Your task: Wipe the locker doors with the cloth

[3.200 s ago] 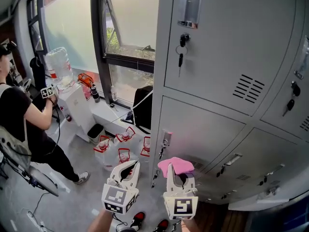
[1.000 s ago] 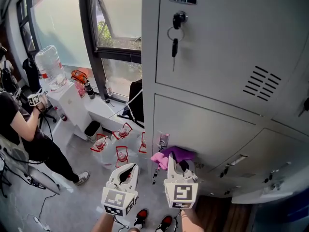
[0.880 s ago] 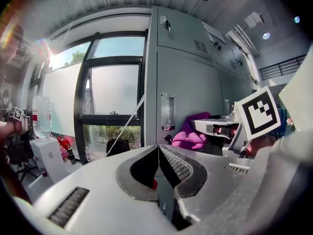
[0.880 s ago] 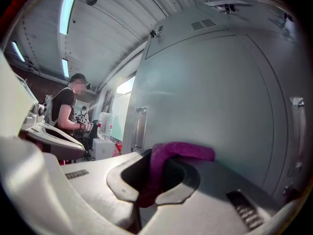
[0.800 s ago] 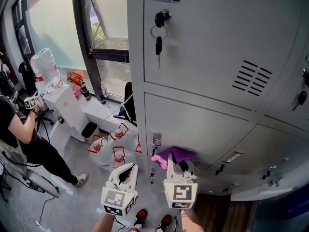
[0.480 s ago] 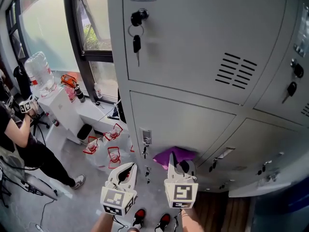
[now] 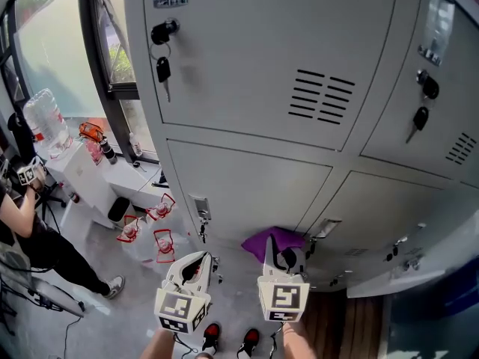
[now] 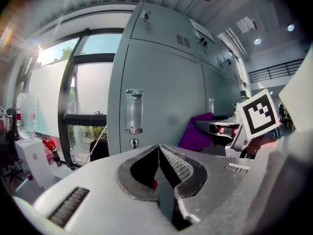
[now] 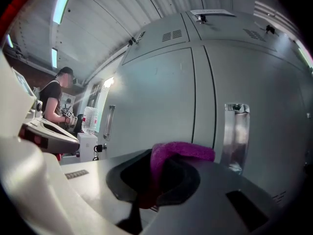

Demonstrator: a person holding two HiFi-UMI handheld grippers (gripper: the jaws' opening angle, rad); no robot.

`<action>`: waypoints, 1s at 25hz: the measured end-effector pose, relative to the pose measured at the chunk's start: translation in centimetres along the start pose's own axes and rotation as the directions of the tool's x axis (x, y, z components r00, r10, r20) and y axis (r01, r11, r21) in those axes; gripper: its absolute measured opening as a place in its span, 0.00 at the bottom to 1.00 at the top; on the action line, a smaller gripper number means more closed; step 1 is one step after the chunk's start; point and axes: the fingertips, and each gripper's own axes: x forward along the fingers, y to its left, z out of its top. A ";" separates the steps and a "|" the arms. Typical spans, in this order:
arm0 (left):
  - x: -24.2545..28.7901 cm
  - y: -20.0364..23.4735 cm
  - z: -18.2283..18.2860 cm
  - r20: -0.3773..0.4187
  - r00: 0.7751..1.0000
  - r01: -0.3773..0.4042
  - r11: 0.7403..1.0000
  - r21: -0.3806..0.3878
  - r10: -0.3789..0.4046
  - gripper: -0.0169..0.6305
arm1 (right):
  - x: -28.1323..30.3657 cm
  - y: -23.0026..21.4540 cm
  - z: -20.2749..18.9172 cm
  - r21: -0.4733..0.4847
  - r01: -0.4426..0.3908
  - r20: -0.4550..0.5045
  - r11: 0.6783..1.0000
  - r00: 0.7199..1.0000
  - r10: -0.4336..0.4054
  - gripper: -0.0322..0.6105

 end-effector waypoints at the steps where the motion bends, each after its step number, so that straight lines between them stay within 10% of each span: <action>1: 0.2 -0.4 0.0 0.000 1.000 0.006 1.000 0.001 -0.006 0.07 | -0.2 -0.5 -0.1 0.000 0.008 -0.002 1.000 1.000 -0.008 0.10; 25: 0.9 -3.2 0.8 0.008 0.999 0.032 0.999 0.014 -0.032 0.07 | -2.3 -3.8 -0.9 0.019 0.046 -0.012 0.999 0.999 -0.046 0.10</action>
